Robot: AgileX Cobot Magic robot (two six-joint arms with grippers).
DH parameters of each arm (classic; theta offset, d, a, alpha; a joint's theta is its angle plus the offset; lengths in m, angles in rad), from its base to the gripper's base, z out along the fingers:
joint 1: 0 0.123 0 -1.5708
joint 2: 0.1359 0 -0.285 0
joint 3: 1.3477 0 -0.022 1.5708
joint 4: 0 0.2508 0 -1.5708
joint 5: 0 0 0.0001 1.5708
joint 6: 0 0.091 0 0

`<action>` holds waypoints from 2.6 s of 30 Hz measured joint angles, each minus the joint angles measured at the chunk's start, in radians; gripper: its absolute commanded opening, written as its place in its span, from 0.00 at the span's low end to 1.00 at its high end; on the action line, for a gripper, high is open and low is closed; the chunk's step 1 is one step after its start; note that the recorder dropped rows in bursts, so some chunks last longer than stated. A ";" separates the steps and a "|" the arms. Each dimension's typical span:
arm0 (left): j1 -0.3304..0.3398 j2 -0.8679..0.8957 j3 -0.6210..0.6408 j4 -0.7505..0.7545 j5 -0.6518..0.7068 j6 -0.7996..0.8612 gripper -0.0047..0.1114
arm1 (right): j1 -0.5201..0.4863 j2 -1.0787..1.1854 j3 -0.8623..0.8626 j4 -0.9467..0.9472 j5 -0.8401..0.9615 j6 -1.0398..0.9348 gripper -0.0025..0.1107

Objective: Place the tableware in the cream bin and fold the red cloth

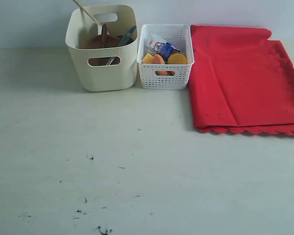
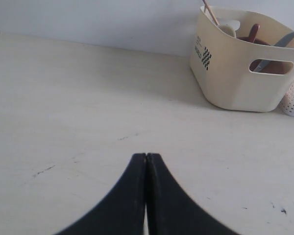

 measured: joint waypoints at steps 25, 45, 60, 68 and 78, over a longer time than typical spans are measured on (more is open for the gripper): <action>0.000 0.000 0.000 0.000 0.000 0.000 0.04 | -0.191 -0.159 0.423 -0.060 -0.272 0.000 0.02; 0.000 0.000 0.000 0.000 0.000 0.000 0.04 | -0.191 -0.185 0.423 -0.065 -0.107 0.000 0.02; 0.000 0.000 0.000 0.000 0.000 0.000 0.04 | -0.191 -0.185 0.423 -0.065 -0.107 0.000 0.02; 0.000 0.000 0.000 0.000 0.000 0.000 0.04 | -0.191 -0.185 0.423 -0.065 -0.105 0.000 0.02; 0.000 0.000 0.000 0.000 0.000 0.000 0.04 | -0.191 -0.185 0.423 -0.065 -0.105 0.000 0.02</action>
